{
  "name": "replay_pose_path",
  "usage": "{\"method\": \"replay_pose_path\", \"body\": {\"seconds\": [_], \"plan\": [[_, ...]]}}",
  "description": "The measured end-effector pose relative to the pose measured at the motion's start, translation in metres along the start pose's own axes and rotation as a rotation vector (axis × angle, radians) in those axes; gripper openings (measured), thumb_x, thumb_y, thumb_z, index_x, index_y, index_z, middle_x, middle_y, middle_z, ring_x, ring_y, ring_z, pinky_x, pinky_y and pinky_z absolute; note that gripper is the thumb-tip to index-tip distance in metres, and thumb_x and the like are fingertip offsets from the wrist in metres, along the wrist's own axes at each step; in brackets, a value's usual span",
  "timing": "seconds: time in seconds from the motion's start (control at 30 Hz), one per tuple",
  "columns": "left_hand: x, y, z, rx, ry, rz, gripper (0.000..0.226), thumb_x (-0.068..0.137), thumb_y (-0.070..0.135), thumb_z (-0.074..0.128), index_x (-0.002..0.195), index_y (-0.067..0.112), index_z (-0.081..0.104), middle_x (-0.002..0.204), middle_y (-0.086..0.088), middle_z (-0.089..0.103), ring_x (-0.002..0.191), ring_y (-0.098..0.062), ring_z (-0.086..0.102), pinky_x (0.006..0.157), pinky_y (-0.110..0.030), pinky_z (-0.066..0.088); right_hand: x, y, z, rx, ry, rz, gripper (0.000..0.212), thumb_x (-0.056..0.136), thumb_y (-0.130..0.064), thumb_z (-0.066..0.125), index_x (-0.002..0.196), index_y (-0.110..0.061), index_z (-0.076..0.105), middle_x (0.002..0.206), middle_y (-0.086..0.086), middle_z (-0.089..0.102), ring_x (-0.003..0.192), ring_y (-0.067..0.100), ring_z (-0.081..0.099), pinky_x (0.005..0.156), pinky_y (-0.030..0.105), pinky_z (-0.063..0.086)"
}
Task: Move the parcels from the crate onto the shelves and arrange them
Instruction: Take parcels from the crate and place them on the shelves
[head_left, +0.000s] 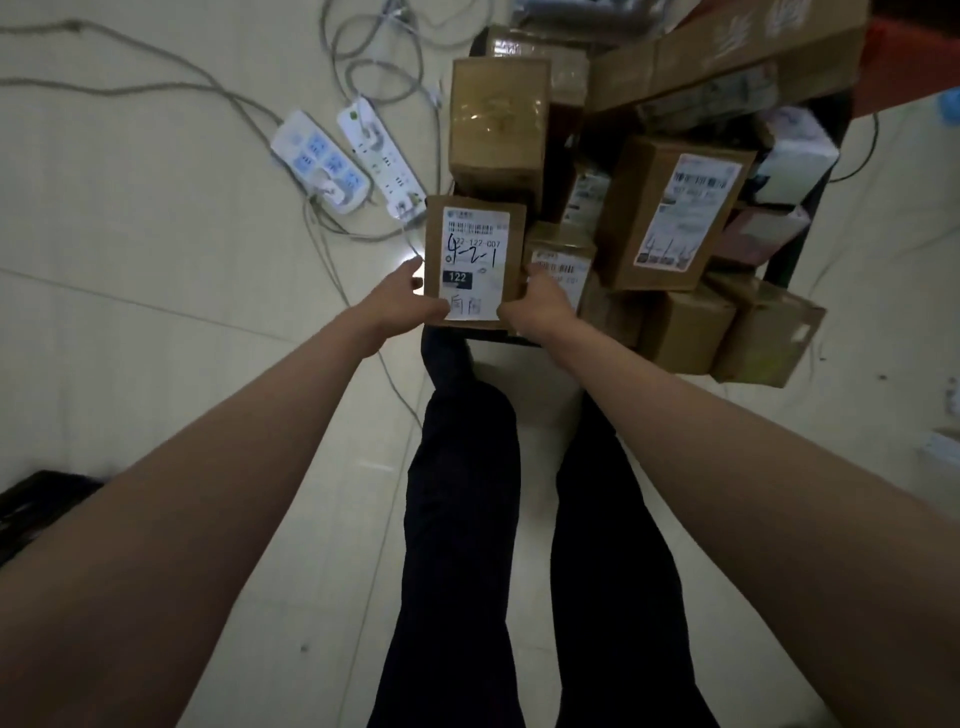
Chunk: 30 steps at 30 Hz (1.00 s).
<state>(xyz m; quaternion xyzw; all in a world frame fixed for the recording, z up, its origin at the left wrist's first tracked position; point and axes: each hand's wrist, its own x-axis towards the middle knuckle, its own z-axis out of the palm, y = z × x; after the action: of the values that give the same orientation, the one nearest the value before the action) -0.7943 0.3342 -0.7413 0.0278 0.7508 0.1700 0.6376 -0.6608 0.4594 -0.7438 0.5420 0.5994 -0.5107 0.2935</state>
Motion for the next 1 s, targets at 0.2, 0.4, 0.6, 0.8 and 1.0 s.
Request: {"method": "replay_pose_path", "body": {"seconds": [0.2, 0.4, 0.6, 0.8, 1.0], "plan": [[-0.030, -0.010, 0.008, -0.078, 0.031, 0.061, 0.066, 0.084, 0.011, 0.065, 0.142, 0.029, 0.042, 0.121, 0.006, 0.060, 0.109, -0.013, 0.057, 0.076, -0.024, 0.045, -0.014, 0.011, 0.013, -0.012, -0.019, -0.050, 0.052, 0.083, -0.005, 0.074, 0.129, -0.015, 0.054, 0.127, 0.009, 0.058, 0.116, 0.026, 0.058, 0.098, 0.034, 0.052], [-0.136, -0.009, 0.007, -0.008, 0.033, 0.078, 0.071, 0.078, 0.021, 0.073, 0.142, 0.031, 0.043, 0.127, 0.006, 0.058, 0.117, -0.015, 0.055, 0.093, -0.039, 0.051, -0.105, 0.001, -0.011, -0.021, -0.120, -0.089, 0.066, 0.076, -0.009, 0.082, 0.135, -0.013, 0.051, 0.131, 0.010, 0.056, 0.121, 0.027, 0.056, 0.103, 0.039, 0.051], [-0.249, 0.036, 0.030, 0.129, 0.046, 0.170, 0.072, 0.076, 0.020, 0.079, 0.140, 0.029, 0.046, 0.121, 0.001, 0.061, 0.107, -0.020, 0.062, 0.094, -0.039, 0.051, -0.213, 0.001, -0.077, -0.074, -0.112, -0.229, 0.068, 0.076, -0.020, 0.083, 0.135, -0.010, 0.050, 0.135, 0.013, 0.046, 0.125, 0.030, 0.048, 0.105, 0.046, 0.047], [-0.338, 0.113, 0.069, 0.310, 0.078, 0.315, 0.066, 0.075, 0.015, 0.082, 0.134, 0.022, 0.053, 0.112, -0.003, 0.065, 0.088, -0.018, 0.066, 0.085, -0.029, 0.052, -0.281, 0.046, -0.166, -0.012, -0.040, -0.313, 0.086, 0.053, -0.049, 0.083, 0.129, -0.025, 0.051, 0.127, 0.006, 0.058, 0.115, 0.023, 0.061, 0.101, 0.043, 0.052], [-0.389, 0.210, 0.127, 0.536, 0.095, 0.479, 0.063, 0.065, 0.024, 0.088, 0.122, 0.020, 0.060, 0.112, 0.009, 0.066, 0.101, -0.012, 0.063, 0.095, -0.036, 0.052, -0.377, 0.069, -0.284, 0.063, 0.065, -0.450, 0.058, 0.080, -0.015, 0.082, 0.131, -0.010, 0.054, 0.121, -0.004, 0.058, 0.114, 0.013, 0.056, 0.098, 0.029, 0.047]]}}
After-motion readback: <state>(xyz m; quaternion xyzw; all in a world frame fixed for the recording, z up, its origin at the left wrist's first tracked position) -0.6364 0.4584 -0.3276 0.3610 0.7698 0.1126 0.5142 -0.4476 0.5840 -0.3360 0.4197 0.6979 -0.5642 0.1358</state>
